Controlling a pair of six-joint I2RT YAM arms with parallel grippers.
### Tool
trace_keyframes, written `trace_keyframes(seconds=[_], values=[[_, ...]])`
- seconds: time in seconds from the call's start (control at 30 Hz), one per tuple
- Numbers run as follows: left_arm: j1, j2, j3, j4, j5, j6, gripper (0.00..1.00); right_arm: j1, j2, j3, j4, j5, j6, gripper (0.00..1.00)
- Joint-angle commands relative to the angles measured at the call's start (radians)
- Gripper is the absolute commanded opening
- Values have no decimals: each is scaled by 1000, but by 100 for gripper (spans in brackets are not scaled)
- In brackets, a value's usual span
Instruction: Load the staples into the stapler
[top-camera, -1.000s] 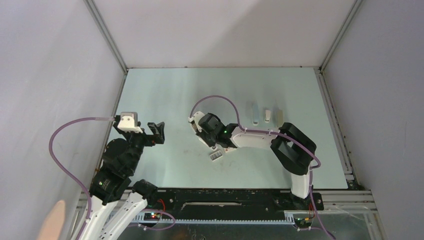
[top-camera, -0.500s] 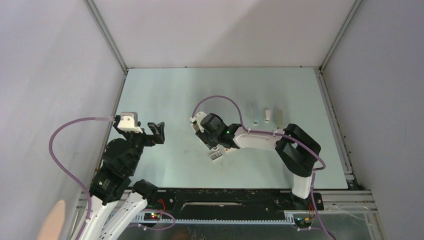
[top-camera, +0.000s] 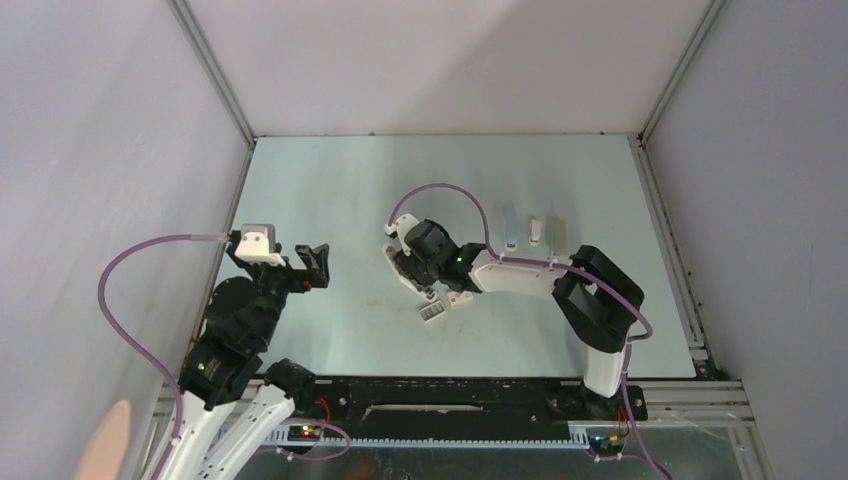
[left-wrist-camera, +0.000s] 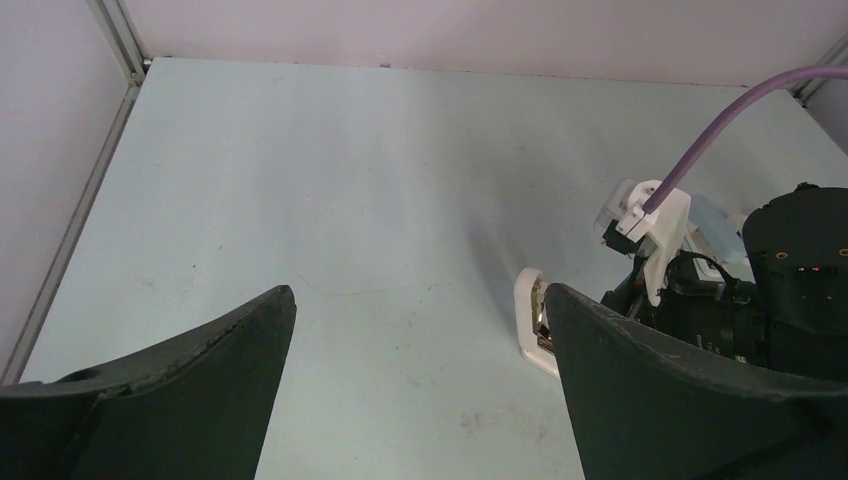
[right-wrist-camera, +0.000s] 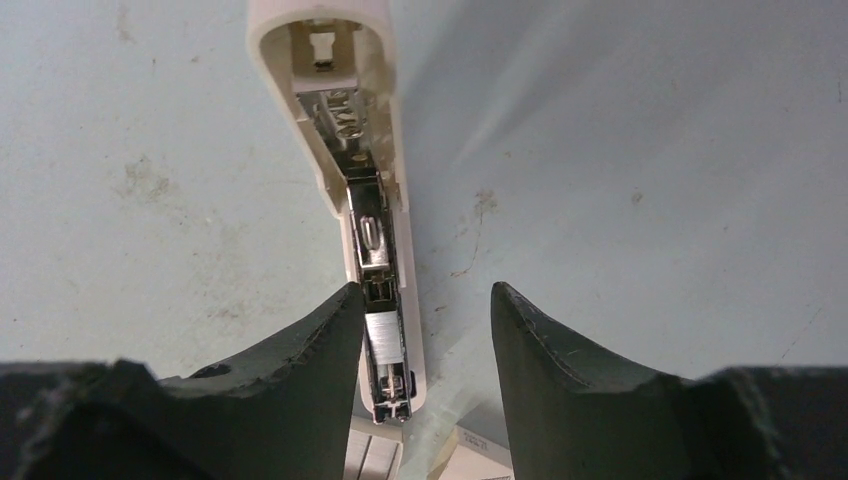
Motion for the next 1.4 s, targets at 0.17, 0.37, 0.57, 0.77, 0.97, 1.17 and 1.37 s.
trace_keyframes(seconds=[0.17,0.37,0.57,0.77,0.97,1.17,1.37], values=[[7,6,-12,24,5,7,98,-19,42,38,24,16,15,52],[7,9,-12,24,5,7,98,-19,46,37,-7,16,23,52],[7,9,-10,25,6,7,98,-13,0,7,-40,26,22,52],[7,21,-9,24,1,1,98,-6,-100,-53,-34,18,35,52],[7,75,7,13,-15,-32,98,15,-215,-131,34,1,15,54],[7,179,58,-40,-3,-127,98,17,-229,-254,163,-16,23,55],[7,263,75,-47,67,-225,98,27,-226,-354,292,-37,25,55]])
